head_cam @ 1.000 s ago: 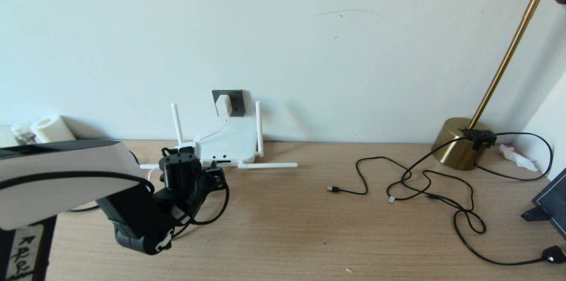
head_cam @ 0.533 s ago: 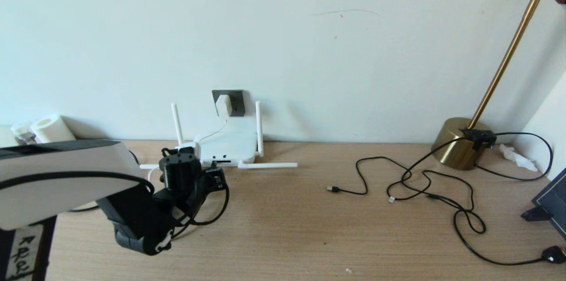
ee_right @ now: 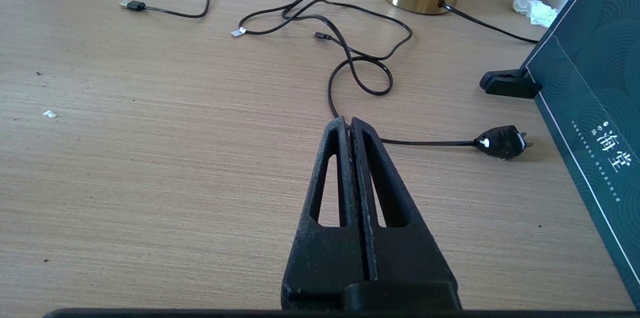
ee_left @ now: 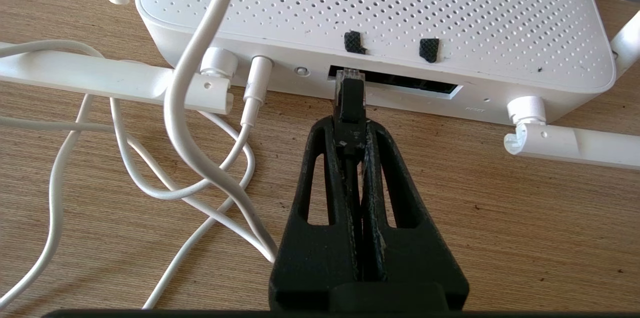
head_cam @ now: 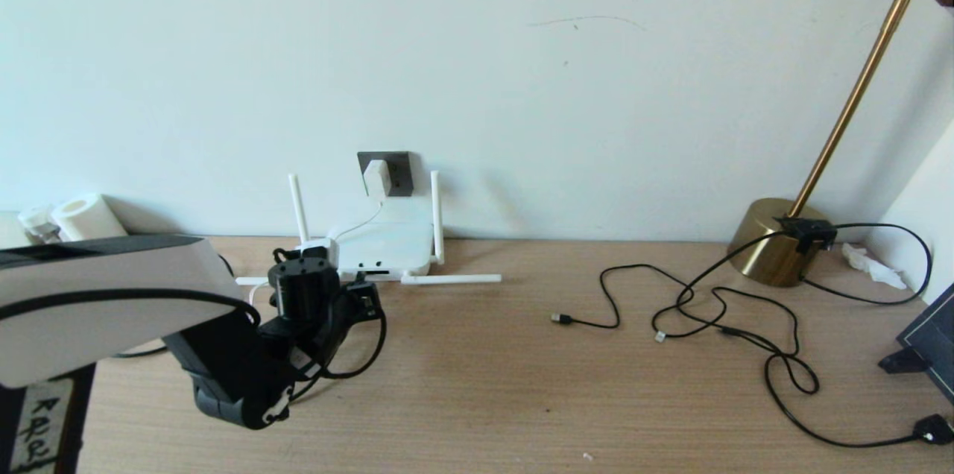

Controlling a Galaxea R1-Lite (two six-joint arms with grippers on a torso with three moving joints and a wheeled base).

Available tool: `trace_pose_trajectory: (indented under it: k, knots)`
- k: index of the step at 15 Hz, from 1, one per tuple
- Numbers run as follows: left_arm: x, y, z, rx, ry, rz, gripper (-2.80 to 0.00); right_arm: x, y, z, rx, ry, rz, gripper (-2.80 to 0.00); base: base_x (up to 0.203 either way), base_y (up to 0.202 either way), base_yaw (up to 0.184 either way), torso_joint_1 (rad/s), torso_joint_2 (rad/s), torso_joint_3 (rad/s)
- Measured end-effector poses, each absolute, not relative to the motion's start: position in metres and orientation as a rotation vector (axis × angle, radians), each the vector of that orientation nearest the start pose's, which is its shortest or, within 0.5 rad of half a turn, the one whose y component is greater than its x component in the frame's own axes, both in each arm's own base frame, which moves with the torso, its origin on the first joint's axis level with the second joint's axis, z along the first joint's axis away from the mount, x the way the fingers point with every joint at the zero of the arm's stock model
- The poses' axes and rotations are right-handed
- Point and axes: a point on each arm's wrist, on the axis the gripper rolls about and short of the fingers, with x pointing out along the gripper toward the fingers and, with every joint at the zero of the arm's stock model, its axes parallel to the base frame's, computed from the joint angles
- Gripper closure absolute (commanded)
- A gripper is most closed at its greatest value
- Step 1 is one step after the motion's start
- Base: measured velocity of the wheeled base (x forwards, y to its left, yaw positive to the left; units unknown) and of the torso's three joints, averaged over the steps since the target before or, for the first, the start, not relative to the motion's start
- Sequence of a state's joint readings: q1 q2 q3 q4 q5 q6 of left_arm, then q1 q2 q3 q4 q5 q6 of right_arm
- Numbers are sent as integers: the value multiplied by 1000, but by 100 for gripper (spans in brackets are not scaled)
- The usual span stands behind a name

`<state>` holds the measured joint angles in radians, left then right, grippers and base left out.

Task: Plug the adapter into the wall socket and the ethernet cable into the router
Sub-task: Plug cable into router interface

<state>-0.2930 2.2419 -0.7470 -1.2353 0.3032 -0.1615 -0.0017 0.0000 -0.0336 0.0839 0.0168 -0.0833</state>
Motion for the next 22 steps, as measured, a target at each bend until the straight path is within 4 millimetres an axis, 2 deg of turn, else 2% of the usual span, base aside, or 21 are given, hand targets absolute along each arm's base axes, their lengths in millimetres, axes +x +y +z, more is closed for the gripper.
trace_pose_trajectory:
  k: [22]
  knots:
    - [364, -97, 42, -69, 236, 33, 0, -26, 0, 76, -83, 49, 17, 0, 0, 0, 0, 0, 0, 0]
